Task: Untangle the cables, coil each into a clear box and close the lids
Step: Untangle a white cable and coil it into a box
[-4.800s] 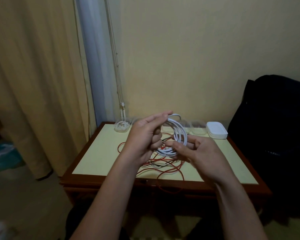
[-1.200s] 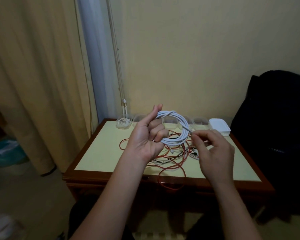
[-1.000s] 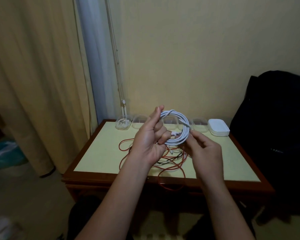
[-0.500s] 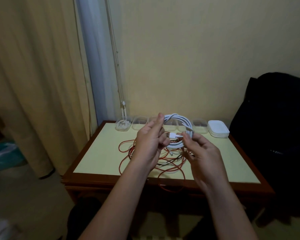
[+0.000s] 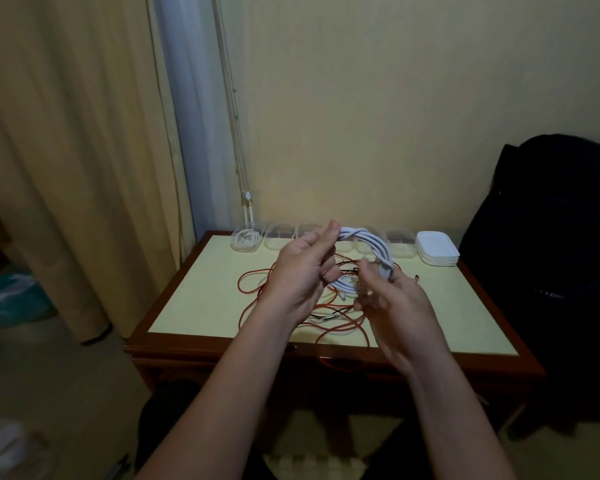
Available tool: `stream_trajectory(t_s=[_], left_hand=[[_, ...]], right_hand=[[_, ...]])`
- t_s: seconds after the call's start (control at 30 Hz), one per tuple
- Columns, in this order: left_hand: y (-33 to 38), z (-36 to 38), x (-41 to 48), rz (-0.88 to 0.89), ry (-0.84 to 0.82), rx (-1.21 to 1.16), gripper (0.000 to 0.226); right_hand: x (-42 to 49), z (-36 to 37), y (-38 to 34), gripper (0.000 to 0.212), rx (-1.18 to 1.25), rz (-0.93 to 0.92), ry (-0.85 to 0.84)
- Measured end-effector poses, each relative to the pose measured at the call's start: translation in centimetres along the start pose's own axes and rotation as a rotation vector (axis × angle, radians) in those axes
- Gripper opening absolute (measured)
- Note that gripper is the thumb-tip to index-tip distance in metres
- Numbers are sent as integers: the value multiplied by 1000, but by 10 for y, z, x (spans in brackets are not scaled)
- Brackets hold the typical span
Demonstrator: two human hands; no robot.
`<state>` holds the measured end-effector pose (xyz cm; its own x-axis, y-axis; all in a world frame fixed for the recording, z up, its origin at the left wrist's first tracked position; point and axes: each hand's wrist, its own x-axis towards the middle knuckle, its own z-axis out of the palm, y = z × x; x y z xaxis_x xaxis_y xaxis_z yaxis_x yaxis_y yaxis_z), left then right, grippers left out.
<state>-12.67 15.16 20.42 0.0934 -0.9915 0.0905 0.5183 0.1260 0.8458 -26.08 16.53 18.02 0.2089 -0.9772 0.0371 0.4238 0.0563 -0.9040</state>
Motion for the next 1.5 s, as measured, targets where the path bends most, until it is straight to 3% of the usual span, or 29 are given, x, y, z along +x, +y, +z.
stream_trajectory(t_s=[0.17,0.27,0.37,0.47,0.53,0.6,0.77,0.9,1.03,1.13,1.33,1.43,1.5], left_hand=[[2,-4,0,35,41,33,19],[2,-8,1,42,19,92,19],[-1,-16,5,41,63,158,20],[-7,-26,15,95,189,447,27],[-7,-31,23,97,238,484,29],[-5,-33,31,30,235,361,27],[-9,-38,60,-191,154,104,24],[-40,-71,93,-343,219,205,31],[-64,-108,122,-392,223,327,37],[-72,-142,144,-336,237,510,43],[-105,-239,192,138,249,1412,39],[-119,-280,218,10,210,1584,58],[-125,-306,238,-106,265,1531,64]], right_hand=[[-7,0,4,23,-292,-134,224],[-8,-3,9,16,-509,-263,269],[0,-11,12,15,-903,-377,206],[9,-17,10,19,-1061,-350,42],[14,-17,5,23,-1032,-337,-41],[23,-13,3,15,-894,-295,-54],[75,-23,23,19,-671,-166,98],[122,-39,46,15,-685,-53,142],[175,-42,73,27,-720,13,147],[214,-40,91,28,-758,23,127],[298,-43,118,15,-868,10,108],[338,-43,129,14,-899,4,113],[364,-39,133,32,-923,27,113]])
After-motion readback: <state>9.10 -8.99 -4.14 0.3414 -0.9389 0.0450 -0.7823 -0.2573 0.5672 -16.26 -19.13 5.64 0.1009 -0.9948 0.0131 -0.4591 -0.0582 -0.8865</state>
